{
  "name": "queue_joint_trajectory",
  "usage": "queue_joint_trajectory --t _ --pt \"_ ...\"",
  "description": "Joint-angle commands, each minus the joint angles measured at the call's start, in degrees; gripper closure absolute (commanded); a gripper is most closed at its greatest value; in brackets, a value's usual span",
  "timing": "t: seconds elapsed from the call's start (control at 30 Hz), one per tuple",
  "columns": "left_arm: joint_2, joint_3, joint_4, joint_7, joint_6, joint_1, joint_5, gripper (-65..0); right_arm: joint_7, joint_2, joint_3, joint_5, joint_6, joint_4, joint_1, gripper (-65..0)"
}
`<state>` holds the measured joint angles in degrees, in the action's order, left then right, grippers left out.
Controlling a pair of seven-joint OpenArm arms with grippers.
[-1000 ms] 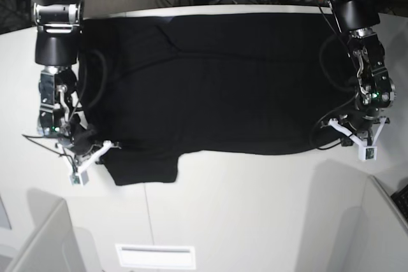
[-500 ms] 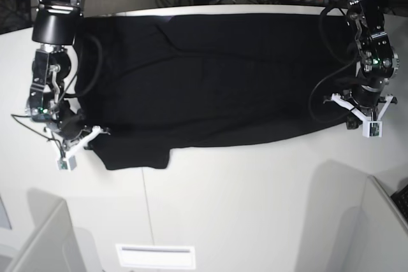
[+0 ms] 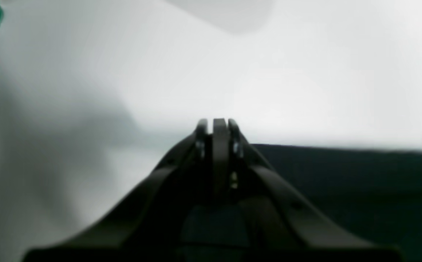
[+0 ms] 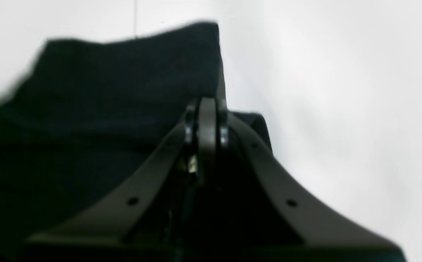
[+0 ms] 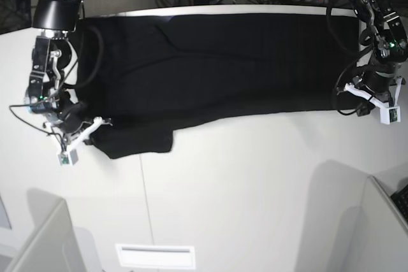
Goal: Fold the T-shirt properly
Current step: 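Fold the hem up over the collar with both grippers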
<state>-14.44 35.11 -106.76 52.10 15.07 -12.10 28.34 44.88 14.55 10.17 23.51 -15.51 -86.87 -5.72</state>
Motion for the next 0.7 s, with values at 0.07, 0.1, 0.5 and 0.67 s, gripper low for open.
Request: queue_joint_trajectory --t 0.07,0.1,0.5,0.67 --pt "-0.8 0.3 -1.9 -0.9 0.1 -0.7 0.5 0.0 -1.1 0.6 0.4 0.2 0.0 -4.2 1.0 0.0" --pt "-0.8 0.3 -2.5 -0.9 0.1 -1.0 0.7 0.0 -0.6 0.6 0.4 0.2 0.0 -4.9 1.4 0.0" --pt "-0.9 0.9 -5.1 -0.9 0.1 -5.7 0.9 0.0 9.3 -1.4 9.7 0.3 -0.1 -14.6 5.0 0.0" --pt "-0.8 3.7 -5.5 -0.9 0.2 -6.2 1.0 0.0 10.2 -2.3 10.0 0.3 -0.1 -17.4 8.0 0.0"
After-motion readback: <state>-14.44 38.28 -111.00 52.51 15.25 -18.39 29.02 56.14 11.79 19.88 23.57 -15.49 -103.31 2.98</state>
